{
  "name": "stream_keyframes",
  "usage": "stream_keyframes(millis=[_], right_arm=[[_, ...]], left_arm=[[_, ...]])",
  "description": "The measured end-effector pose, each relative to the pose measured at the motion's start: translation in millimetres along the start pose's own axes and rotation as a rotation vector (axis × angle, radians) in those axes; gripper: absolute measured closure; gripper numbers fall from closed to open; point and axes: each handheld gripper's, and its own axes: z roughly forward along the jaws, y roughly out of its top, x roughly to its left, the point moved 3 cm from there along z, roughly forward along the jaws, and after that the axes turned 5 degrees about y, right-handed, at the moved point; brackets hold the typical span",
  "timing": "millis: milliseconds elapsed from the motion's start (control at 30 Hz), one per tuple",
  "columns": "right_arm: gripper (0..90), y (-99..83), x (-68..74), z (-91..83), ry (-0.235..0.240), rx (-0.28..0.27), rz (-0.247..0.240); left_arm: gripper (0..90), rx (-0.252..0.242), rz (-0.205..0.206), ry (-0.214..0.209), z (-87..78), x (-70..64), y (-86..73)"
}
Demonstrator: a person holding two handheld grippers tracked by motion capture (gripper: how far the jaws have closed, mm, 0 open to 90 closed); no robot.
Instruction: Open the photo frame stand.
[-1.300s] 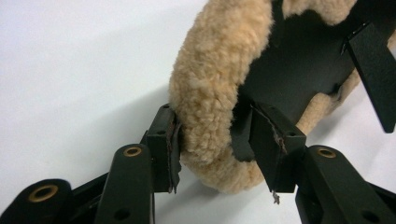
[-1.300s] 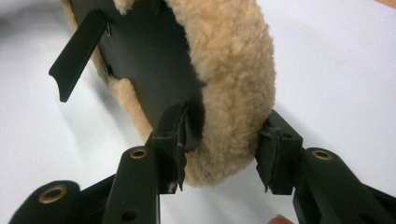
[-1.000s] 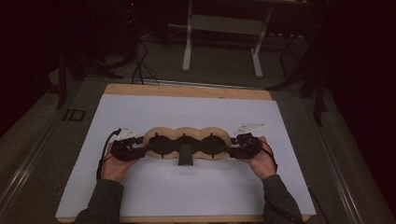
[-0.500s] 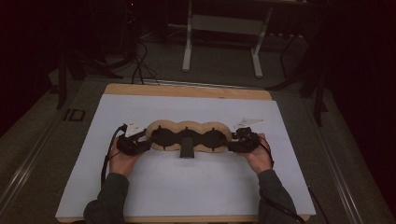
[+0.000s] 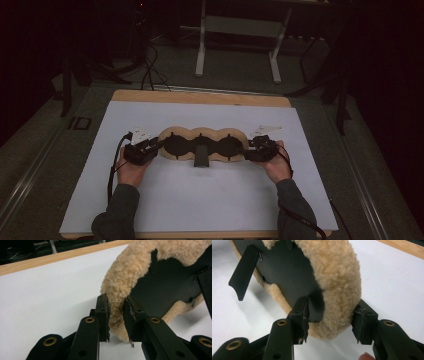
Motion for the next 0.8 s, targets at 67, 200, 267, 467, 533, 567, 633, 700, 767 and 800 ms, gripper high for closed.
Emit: stream_keyframes(millis=[67,200,267,467,533,567,633,700,767,800], right_arm=[[50.7,-3.0,-0.6,2.8,-0.008,0.011,-0.003],[49.3,-8.3,-1.7,6.6,-0.016,0.018,0.002],[48.9,-9.6,-1.4,6.4,-0.015,0.017,0.002],[47.8,-10.9,0.5,4.1,-0.004,0.026,-0.010],[47.3,-11.9,1.4,2.9,0.002,0.025,-0.007],[47.0,-12.5,2.1,2.4,0.004,0.025,-0.005],[46.1,-13.7,3.3,1.5,0.007,0.021,-0.002],[45.3,-15.1,4.4,1.1,0.010,0.020,0.008],[44.7,-16.1,6.1,0.5,0.007,0.021,0.012],[44.4,-16.4,6.8,0.2,0.006,0.022,0.013]], left_arm=[[74.8,0.001,0.009,-0.003,-1.7,-1.9,0.6],[74.4,0.001,0.023,-0.008,-5.9,-5.6,0.7],[74.0,-0.002,0.013,-0.017,-7.4,-5.9,-0.5],[73.0,-0.006,-0.007,-0.053,-13.3,-6.5,-5.8],[72.7,-0.005,-0.006,-0.060,-15.2,-6.9,-7.3],[72.6,-0.004,-0.007,-0.063,-16.0,-7.3,-8.0],[72.4,-0.002,-0.004,-0.069,-18.1,-7.9,-9.3],[72.3,0.000,-0.004,-0.074,-19.8,-8.4,-10.7],[72.0,0.002,-0.009,-0.083,-21.0,-8.6,-11.7],[71.5,0.007,-0.012,-0.089,-21.5,-8.3,-12.2]])
